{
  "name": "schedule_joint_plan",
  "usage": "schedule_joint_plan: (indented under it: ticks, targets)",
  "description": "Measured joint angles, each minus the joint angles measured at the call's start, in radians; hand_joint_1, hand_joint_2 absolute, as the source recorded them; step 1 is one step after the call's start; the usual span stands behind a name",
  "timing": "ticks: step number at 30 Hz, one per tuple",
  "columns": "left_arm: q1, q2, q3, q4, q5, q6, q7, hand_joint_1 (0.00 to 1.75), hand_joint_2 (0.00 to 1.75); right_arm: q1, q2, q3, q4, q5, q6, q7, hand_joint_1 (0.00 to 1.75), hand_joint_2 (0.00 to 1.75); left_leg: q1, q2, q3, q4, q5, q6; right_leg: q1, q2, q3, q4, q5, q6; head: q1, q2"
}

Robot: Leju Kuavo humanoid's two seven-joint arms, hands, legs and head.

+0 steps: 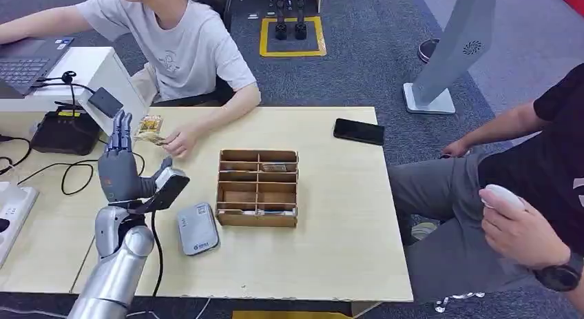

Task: Pass the card to the sensor for recognition and then transmit it.

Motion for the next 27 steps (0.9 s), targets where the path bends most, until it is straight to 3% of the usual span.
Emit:
schedule_joint_plan:
  ticks: [3,8,11,14,19,23,27]
  targets:
    - [0.045,0.007,-0.041,-0.064,0.049,-0.059,-0.002,0.00,1.75,0.008,0.000,-0.011,0.000,-0.004,-0.011,-0.011,0.00,1.75,0.000,0.000,0.000,0.000,0.000,0.000,0.000,0.000,0.000,0.000,0.000,0.000,0.000,0.000]
    - [0.077,0.017,-0.067,-0.120,0.063,-0.082,-0.001,0.00,1.75,0.010,0.000,-0.019,0.000,-0.005,-0.014,-0.012,0.00,1.75,0.000,0.000,-0.001,0.000,0.000,0.000,0.000,0.000,-0.001,0.000,0.000,0.000,0.000,0.000]
    - [0.120,0.047,-0.103,-0.187,0.082,-0.194,-0.027,0.00,1.75,0.015,0.000,-0.030,0.000,-0.016,-0.019,-0.018,0.00,1.75,0.000,0.000,-0.001,0.000,0.000,0.000,0.000,0.000,-0.001,0.000,0.000,0.000,0.000,0.000]
    - [0.199,0.091,-0.157,-0.287,0.064,-0.247,-0.032,0.00,1.75,0.026,0.000,-0.045,0.002,-0.024,-0.031,-0.026,0.00,1.75,0.000,0.001,-0.001,0.000,-0.001,0.000,0.000,0.002,-0.001,0.000,0.000,0.000,0.000,0.000]
    - [0.289,0.173,-0.238,-0.411,-0.020,-0.304,-0.030,0.00,1.75,0.037,0.000,-0.062,0.005,-0.023,-0.033,-0.025,0.00,1.75,0.000,0.000,-0.001,0.000,-0.001,0.000,0.000,0.001,-0.002,0.000,-0.001,0.000,0.000,0.000]
    - [0.293,0.206,-0.333,-0.436,-0.226,-0.303,0.040,0.00,1.75,0.033,0.000,-0.068,0.004,-0.012,-0.035,-0.022,0.00,1.75,0.000,0.000,-0.002,0.000,-0.001,0.000,0.000,0.000,-0.002,0.000,-0.001,0.000,0.000,0.000]
    - [0.291,0.225,-0.433,-0.434,-0.259,-0.319,0.084,0.00,1.75,0.031,0.000,-0.073,0.004,-0.005,-0.034,-0.011,0.00,1.75,0.000,0.001,-0.001,0.000,0.000,0.000,0.000,0.001,-0.002,0.000,0.000,0.001,0.000,0.000]
